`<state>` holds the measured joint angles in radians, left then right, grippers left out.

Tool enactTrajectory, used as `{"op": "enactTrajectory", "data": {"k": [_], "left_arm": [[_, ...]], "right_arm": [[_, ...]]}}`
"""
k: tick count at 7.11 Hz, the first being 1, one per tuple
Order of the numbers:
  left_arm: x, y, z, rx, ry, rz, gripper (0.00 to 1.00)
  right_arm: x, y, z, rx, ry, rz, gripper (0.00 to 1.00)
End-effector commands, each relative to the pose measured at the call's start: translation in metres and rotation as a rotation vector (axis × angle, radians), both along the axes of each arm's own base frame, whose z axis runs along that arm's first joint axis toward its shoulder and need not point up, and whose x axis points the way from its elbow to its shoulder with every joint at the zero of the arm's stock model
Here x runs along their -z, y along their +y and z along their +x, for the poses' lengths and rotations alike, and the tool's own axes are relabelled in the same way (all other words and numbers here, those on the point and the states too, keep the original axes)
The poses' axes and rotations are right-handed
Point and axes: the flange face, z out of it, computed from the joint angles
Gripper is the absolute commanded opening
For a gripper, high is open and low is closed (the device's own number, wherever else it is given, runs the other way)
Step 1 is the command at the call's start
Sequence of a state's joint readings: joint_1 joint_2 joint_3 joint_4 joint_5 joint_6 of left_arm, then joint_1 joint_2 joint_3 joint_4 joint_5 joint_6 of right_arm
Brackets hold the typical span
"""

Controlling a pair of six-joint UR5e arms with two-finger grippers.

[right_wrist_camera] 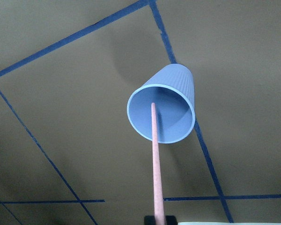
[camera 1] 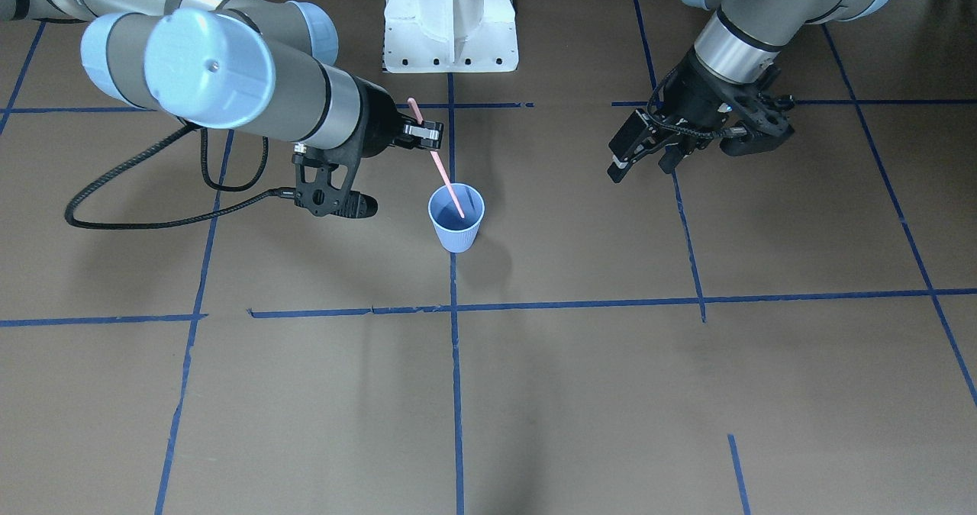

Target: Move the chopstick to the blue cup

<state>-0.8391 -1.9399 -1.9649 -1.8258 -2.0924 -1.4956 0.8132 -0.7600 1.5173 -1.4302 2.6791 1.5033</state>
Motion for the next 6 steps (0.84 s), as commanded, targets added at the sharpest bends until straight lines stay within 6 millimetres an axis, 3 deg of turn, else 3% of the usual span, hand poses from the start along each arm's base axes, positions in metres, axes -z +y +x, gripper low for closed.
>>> {"op": "enactTrajectory", "data": {"k": [1,2,3,5,6], "left_arm": [[0.000,0.000,0.000,0.001,0.002,0.000,1.00],[0.001,0.000,-0.001,0.002,0.003,0.001,1.00],[0.001,0.000,0.000,0.001,0.003,0.001,1.00],[0.000,0.000,0.001,-0.001,0.001,-0.001,1.00],[-0.001,0.000,0.001,-0.001,-0.001,-0.003,1.00]], "right_arm": [[-0.011,-0.003,-0.026,0.006,0.017,0.003,0.06],[-0.012,0.000,-0.033,0.016,0.008,0.015,0.11],[-0.014,0.002,-0.037,0.021,0.011,0.014,0.25],[-0.015,0.003,-0.041,0.000,0.024,0.028,0.99],[-0.015,0.004,-0.040,-0.002,0.023,0.029,0.99]]}}
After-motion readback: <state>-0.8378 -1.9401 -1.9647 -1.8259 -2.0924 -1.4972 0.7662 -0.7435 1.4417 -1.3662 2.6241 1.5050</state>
